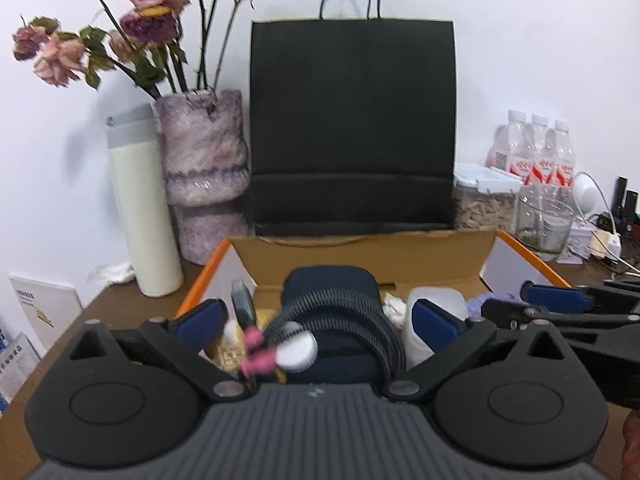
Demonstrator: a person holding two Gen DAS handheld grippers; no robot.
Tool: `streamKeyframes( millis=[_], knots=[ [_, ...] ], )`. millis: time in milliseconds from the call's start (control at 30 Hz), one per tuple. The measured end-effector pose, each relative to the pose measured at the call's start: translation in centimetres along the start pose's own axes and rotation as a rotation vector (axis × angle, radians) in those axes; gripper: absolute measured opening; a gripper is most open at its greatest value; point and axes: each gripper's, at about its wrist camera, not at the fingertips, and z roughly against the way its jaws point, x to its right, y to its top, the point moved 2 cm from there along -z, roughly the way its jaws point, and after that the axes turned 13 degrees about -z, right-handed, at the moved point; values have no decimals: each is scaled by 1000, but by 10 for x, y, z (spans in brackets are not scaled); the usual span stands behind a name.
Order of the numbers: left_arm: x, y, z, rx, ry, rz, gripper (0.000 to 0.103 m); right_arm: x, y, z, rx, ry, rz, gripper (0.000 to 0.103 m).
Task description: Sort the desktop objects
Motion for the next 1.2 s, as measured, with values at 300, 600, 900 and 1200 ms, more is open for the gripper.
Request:
streamKeyframes(
  millis=[300, 600, 900, 1200],
  knots=[
    [-7, 1, 1, -1, 27, 36, 103, 11, 4, -3, -4, -66, -49, 96],
    [-8, 0, 13, 12, 42, 46, 103, 12, 3, 3, 6, -66, -59, 103],
    [-15, -20, 55, 44, 58, 84, 103, 4, -13, 38, 19, -48, -36, 103],
    [-11, -53, 99, 31, 45, 90, 103, 5, -40, 82, 4, -43, -29, 103]
  ],
)
